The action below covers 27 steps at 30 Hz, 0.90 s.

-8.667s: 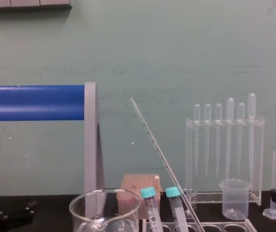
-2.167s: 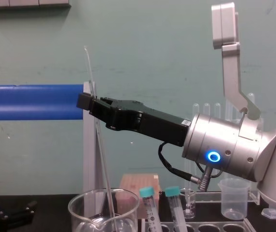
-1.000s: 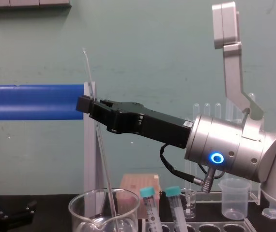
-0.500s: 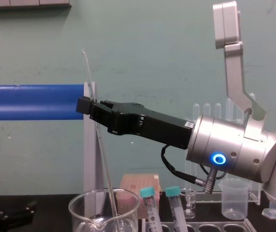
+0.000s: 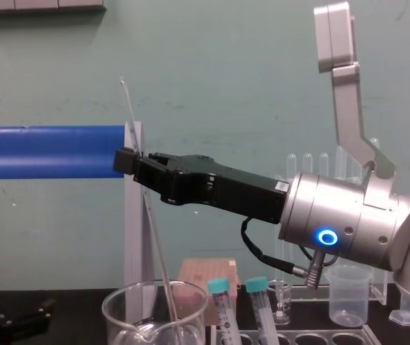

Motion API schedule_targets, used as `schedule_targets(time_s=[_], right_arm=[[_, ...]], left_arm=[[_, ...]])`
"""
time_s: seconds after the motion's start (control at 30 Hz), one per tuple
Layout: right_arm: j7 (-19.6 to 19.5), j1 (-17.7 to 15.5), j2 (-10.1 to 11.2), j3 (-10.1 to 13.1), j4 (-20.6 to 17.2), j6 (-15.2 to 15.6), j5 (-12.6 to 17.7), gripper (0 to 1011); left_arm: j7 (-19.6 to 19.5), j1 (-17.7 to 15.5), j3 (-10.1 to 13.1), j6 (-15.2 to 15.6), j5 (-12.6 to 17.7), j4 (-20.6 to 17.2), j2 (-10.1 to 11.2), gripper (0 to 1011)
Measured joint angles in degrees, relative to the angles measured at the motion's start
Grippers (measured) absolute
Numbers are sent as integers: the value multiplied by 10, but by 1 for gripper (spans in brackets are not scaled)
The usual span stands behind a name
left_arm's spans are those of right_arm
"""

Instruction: Hold the thermometer with one hand and immerse one end into the beaker, then reinsert it into the test tube rack.

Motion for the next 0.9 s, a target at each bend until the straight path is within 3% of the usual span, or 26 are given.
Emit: schedule_targets(time_s=[0.9], right_arm=[[0,0,3,-3,-6,0,-2,56]], left_arm=[[0,0,0,0,0,0,0,1008]])
